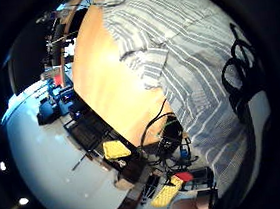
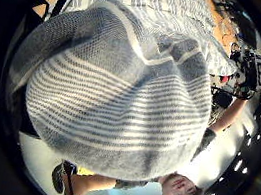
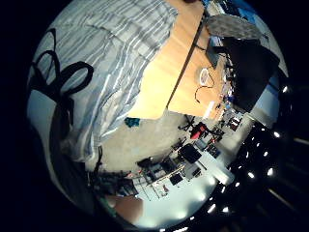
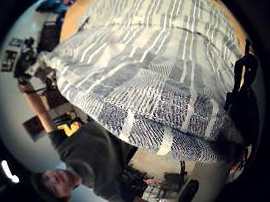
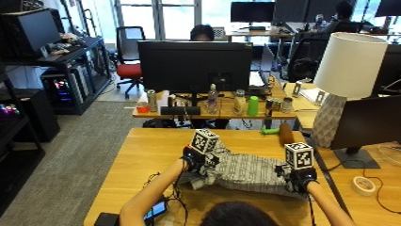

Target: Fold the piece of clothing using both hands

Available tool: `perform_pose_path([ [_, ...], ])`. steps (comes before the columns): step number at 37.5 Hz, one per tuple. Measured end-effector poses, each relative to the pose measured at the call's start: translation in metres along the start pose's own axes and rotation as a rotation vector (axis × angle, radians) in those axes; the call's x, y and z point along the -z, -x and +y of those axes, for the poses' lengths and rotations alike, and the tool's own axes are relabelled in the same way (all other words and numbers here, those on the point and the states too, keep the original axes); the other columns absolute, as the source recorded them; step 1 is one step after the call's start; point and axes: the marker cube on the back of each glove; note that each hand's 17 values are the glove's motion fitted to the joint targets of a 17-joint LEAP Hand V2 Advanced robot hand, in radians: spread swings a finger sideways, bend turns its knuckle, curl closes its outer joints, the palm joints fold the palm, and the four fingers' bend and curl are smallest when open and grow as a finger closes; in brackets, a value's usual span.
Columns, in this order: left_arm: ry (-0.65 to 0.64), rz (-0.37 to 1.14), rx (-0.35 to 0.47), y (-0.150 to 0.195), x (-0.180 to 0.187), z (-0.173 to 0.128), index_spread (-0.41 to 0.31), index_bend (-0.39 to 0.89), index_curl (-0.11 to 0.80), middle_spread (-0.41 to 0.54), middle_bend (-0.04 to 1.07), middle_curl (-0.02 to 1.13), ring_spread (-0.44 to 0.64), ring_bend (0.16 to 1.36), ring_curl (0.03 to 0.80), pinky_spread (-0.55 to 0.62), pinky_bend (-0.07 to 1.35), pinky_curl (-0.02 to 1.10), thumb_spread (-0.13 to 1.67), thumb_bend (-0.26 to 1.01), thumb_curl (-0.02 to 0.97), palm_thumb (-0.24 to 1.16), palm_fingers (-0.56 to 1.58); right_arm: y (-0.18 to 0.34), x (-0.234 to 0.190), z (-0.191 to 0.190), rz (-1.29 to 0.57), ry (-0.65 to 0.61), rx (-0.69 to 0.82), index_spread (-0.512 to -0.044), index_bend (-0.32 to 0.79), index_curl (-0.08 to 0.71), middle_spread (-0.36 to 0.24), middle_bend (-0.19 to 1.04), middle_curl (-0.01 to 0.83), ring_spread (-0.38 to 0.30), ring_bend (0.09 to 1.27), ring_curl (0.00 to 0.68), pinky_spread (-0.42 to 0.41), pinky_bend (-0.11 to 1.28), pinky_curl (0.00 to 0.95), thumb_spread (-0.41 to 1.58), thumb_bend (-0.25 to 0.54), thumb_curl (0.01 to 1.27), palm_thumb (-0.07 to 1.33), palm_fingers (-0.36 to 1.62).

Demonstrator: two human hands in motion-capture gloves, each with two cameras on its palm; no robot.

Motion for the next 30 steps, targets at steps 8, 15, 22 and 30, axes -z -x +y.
perform_pose_path([
  [8,0.003,0.023,-0.012,0.006,0.027,0.009,-0.274,0.16,0.5,-0.309,0.35,0.6,-0.37,0.62,0.49,-0.45,0.57,0.42,0.54,-0.02,0.915,0.95,1.23,-0.015,0.011,-0.007,-0.032,-0.032,-0.024,-0.242,0.34,0.537,-0.14,0.43,0.587,-0.211,0.61,0.512,-0.256,0.52,0.457,0.22,-0.026,0.7,1.09,1.25],
  [15,-0.053,0.021,0.008,0.012,0.048,0.01,-0.274,0.16,0.503,-0.31,0.35,0.6,-0.37,0.62,0.492,-0.45,0.57,0.42,0.53,-0.02,0.923,0.95,1.23,-0.015,0.025,0.004,-0.04,-0.078,-0.026,-0.245,0.32,0.558,-0.14,0.44,0.592,-0.212,0.61,0.515,-0.258,0.52,0.46,0.21,-0.027,0.72,1.08,1.25],
  [22,-0.155,0.029,0.043,0.021,0.073,0.0,-0.279,0.16,0.505,-0.312,0.36,0.61,-0.37,0.62,0.494,-0.45,0.57,0.43,0.52,-0.02,0.933,0.95,1.24,-0.027,0.045,0.002,-0.063,-0.13,-0.063,-0.247,0.32,0.579,-0.14,0.43,0.595,-0.212,0.6,0.518,-0.258,0.52,0.462,0.2,-0.028,0.73,1.07,1.25],
  [30,-0.243,-0.064,0.125,0.035,0.099,-0.014,-0.286,0.17,0.516,-0.311,0.36,0.62,-0.37,0.63,0.499,-0.44,0.57,0.43,0.5,-0.02,0.948,0.94,1.25,-0.04,0.074,-0.013,-0.078,-0.184,-0.123,-0.249,0.31,0.598,-0.14,0.43,0.597,-0.212,0.6,0.52,-0.259,0.52,0.465,0.2,-0.027,0.74,1.07,1.25],
])
